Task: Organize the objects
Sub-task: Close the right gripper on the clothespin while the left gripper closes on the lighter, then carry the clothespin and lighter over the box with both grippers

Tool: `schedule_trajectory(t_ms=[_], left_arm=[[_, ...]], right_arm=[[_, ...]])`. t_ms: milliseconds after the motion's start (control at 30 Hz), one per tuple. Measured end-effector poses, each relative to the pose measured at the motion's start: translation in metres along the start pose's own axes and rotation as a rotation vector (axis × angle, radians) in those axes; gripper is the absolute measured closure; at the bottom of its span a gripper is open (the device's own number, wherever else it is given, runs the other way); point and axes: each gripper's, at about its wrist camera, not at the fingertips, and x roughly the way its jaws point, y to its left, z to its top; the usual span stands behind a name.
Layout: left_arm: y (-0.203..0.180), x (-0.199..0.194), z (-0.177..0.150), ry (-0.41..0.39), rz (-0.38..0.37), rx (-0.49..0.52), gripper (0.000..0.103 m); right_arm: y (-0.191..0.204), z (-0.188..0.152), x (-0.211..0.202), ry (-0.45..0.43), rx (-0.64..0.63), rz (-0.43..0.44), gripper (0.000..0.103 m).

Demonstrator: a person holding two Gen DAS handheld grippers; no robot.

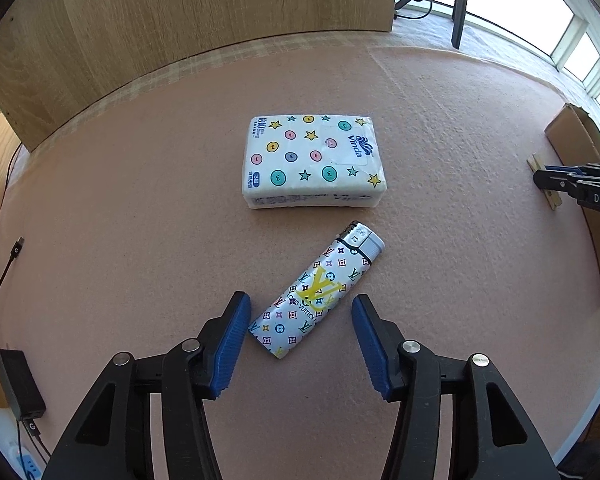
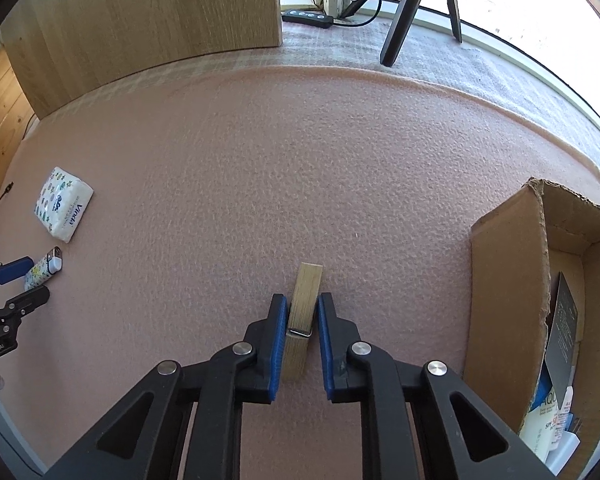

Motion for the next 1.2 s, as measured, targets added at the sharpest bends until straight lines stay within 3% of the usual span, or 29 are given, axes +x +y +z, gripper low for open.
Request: schedule_trajectory(t_ms=[267,533,667,800,1200], left_arm=[[-0.016,-0.009,0.009,-0.032,0.038,0.07,0.044],[-0.027,0.007,0.023,0.004,0.024,0.111,0.04],[-0.031,0.007,0.024,0.004,-0.013,0.097,0.061],[-0.037,0.004,0.019,-0.002,-0.017,0.096,0.072],[-0.048,-0.012,-0.009,-0.023,-0.068,0.009,0.077]], right_arm=[[0.0,-0.012,-0.003,-0.002,-0.01,0.023,0.091],[-0.002,-0.018,-0.006,-0.005,-0.008,0.037,0.091],[-0.003,-0.02,-0.006,-0.008,-0.007,0.039,0.091],[-0.004,-0.023,-0.008,-0.009,-0.006,0.047,0.091],[-0.011,-0.042,-0.026,-0.056,0.003,0.097,0.092]])
